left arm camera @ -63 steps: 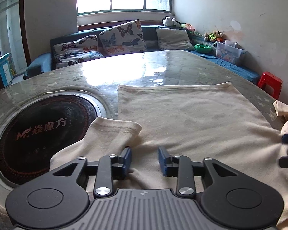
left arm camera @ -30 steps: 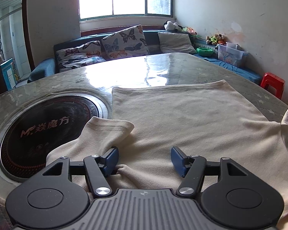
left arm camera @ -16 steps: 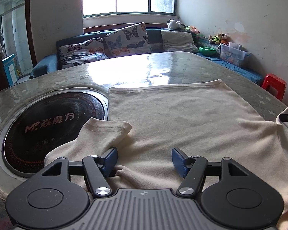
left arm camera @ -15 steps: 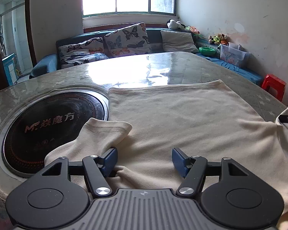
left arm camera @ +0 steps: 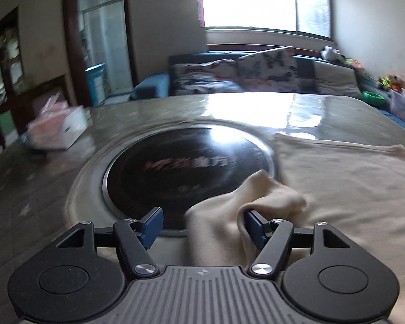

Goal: Fold clothes

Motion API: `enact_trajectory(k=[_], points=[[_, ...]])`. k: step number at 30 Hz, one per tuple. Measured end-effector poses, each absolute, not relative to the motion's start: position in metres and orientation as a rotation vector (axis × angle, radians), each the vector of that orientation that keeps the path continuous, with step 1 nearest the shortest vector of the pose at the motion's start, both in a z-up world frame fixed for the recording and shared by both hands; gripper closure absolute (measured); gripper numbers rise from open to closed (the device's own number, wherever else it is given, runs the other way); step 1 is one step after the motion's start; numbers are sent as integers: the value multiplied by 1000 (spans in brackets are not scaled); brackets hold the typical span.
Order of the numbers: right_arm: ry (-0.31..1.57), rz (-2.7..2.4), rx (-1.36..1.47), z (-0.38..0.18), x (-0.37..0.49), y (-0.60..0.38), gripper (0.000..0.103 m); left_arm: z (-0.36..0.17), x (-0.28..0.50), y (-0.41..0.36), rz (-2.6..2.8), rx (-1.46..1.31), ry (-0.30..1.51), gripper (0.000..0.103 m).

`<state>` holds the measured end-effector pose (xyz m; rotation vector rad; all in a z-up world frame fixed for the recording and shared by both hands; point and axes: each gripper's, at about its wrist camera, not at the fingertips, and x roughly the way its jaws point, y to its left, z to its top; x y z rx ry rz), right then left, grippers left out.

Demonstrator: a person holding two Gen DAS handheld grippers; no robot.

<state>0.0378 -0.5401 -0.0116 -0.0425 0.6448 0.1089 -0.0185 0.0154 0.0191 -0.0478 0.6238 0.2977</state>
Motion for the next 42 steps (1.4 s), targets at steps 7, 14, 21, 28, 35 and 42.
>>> enact_trajectory(k=[7, 14, 21, 28, 35, 42], points=[[639, 108, -41, -13, 36, -540, 0, 19, -10, -11, 215, 54, 615, 33], [636, 110, -39, -12, 35, -540, 0, 13, -10, -5, 292, 111, 608, 41], [635, 110, -39, -12, 35, -540, 0, 19, -23, 19, 445, 114, 574, 64], [635, 109, -39, -11, 35, -541, 0, 16, -54, 68, 647, 65, 583, 63], [633, 109, -39, -11, 35, -541, 0, 13, -81, 105, 800, -30, 608, 56], [632, 108, -38, -11, 35, -541, 0, 31, -88, 62, 570, -68, 530, 0]])
